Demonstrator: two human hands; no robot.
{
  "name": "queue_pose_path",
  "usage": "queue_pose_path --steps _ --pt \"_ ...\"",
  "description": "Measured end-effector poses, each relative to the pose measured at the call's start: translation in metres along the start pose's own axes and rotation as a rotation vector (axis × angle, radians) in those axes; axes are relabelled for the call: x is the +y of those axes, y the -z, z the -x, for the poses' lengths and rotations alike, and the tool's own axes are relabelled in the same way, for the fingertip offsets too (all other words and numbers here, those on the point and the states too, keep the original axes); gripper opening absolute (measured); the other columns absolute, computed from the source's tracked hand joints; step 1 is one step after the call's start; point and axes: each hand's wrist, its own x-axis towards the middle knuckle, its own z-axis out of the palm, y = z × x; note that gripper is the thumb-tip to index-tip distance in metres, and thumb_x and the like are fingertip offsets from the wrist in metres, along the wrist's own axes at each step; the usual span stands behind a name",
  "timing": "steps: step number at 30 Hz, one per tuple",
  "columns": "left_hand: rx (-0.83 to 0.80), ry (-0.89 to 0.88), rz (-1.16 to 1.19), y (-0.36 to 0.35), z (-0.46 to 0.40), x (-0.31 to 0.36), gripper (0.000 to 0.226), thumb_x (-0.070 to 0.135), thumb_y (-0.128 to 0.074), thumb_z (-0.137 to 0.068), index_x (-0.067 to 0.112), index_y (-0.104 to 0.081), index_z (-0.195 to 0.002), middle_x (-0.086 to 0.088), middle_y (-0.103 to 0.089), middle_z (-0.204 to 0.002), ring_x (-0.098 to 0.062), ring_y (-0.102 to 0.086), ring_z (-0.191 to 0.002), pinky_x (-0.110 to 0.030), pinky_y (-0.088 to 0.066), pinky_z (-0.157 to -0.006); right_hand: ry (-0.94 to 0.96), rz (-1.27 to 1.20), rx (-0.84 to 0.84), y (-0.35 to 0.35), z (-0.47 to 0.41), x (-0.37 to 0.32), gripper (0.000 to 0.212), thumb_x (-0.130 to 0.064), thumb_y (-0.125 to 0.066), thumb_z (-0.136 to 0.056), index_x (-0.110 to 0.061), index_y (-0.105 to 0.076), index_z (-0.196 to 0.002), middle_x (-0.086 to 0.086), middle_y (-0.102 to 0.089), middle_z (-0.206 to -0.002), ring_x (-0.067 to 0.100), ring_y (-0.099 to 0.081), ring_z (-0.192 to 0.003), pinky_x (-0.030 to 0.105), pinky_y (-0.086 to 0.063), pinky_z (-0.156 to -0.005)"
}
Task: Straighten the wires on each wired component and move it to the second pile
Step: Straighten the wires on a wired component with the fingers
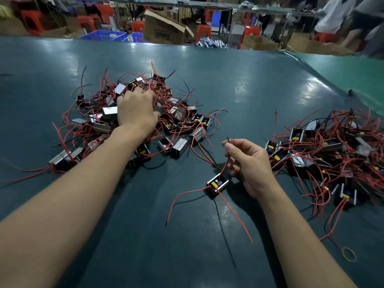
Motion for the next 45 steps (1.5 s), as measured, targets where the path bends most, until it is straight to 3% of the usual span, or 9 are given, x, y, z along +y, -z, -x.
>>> queue_pose_path --steps 5,12,16,26,29,32,35,38,45 --pt "0.468 -0.144 0.398 0.017 0.057 0.020 0.046 0.013 -0.072 -0.081 0.011 -0.057 -0.124 -0.009 -0.063 -0.107 -0.029 -0.058 -0.100 -0.044 -0.044 -0.089 -0.024 -0.045 0.005 -0.002 0.000 -0.002 0.006 -0.011 -0.067 -0.088 -0.013 -0.073 -0.089 -0.001 -0.062 -0.064 0.009 -0.050 -0.048 0.019 -0.039 -0.040" --pt "0.491 -0.197 0.808 0.001 0.129 0.037 0.047 0.004 -0.076 -0.082 -0.007 -0.057 -0.124 -0.015 -0.056 -0.097 -0.016 -0.053 -0.091 -0.023 -0.049 -0.086 -0.023 -0.016 -0.016 -0.003 0.001 -0.004 0.010 -0.013 -0.066 -0.089 -0.017 -0.075 -0.086 -0.001 -0.063 -0.065 0.008 -0.051 -0.051 0.020 -0.040 -0.046" --pt "0.593 -0.421 0.868 0.003 0.135 0.042 0.037 0.000 -0.074 -0.083 -0.005 -0.062 -0.117 -0.013 -0.054 -0.106 -0.017 -0.055 -0.101 -0.030 -0.050 -0.088 -0.025 -0.039 -0.101 -0.004 0.005 -0.006 0.014 -0.013 -0.067 -0.086 -0.018 -0.077 -0.078 0.005 -0.065 -0.070 0.011 -0.056 -0.057 0.019 -0.041 -0.043" --pt "0.059 -0.672 1.145 -0.007 0.156 0.056 0.043 -0.003 -0.070 -0.074 0.002 -0.055 -0.114 -0.008 -0.058 -0.101 -0.023 -0.060 -0.089 -0.040 -0.053 -0.079 -0.082 -0.284 -0.272 -0.007 0.008 -0.012 0.026 -0.020 -0.062 -0.080 -0.001 -0.069 -0.096 -0.006 -0.043 -0.049 0.004 -0.038 -0.045 0.019 -0.034 -0.053" --pt "-0.109 -0.504 1.248 -0.007 0.152 0.054 0.031 -0.001 -0.051 -0.072 0.003 -0.060 -0.101 -0.003 -0.063 -0.095 -0.020 -0.064 -0.088 -0.039 -0.054 -0.083 -0.110 -0.219 -0.333 -0.010 0.010 -0.013 0.015 -0.015 -0.066 -0.078 -0.002 -0.066 -0.086 -0.008 -0.042 -0.046 0.002 -0.034 -0.040 0.012 -0.033 -0.043" --pt "-0.028 -0.168 1.100 -0.012 0.137 0.056 0.038 0.000 -0.050 -0.072 0.005 -0.059 -0.109 0.000 -0.062 -0.107 -0.014 -0.060 -0.102 -0.044 -0.051 -0.091 -0.128 -0.142 -0.420 -0.011 0.012 -0.014 0.014 -0.015 -0.063 -0.081 -0.012 -0.072 -0.070 0.005 -0.038 -0.066 0.017 -0.017 -0.058 0.015 -0.021 -0.046" --pt "-0.022 -0.448 0.796 -0.020 0.124 0.055 0.050 0.014 -0.062 -0.083 0.005 -0.057 -0.131 -0.006 -0.054 -0.136 -0.026 -0.048 -0.128 -0.043 -0.039 -0.107 -0.161 -0.078 -0.557 -0.015 0.018 -0.015 0.020 -0.019 -0.059 -0.082 -0.014 -0.073 -0.068 0.021 -0.036 -0.071 0.027 -0.012 -0.063 0.030 -0.016 -0.055" --pt "0.027 -0.463 0.657 -0.030 0.113 0.047 0.018 0.015 -0.065 -0.085 0.007 -0.076 -0.098 -0.008 -0.073 -0.102 -0.035 -0.062 -0.103 -0.046 -0.048 -0.092 -0.185 -0.038 -0.638 -0.016 0.023 -0.017 0.016 -0.017 -0.062 -0.080 -0.013 -0.071 -0.068 0.036 -0.025 -0.065 0.030 -0.008 -0.063 0.035 -0.010 -0.059" --pt "0.356 -0.035 0.803 -0.020 0.109 0.026 0.016 0.013 -0.061 -0.096 0.005 -0.073 -0.101 -0.006 -0.074 -0.094 -0.022 -0.068 -0.086 -0.035 -0.054 -0.079 -0.050 -0.182 -0.377 -0.001 0.011 -0.018 0.018 -0.019 -0.059 -0.079 -0.015 -0.073 -0.068 -0.002 -0.041 -0.053 0.012 -0.029 -0.049 0.023 -0.020 -0.052"
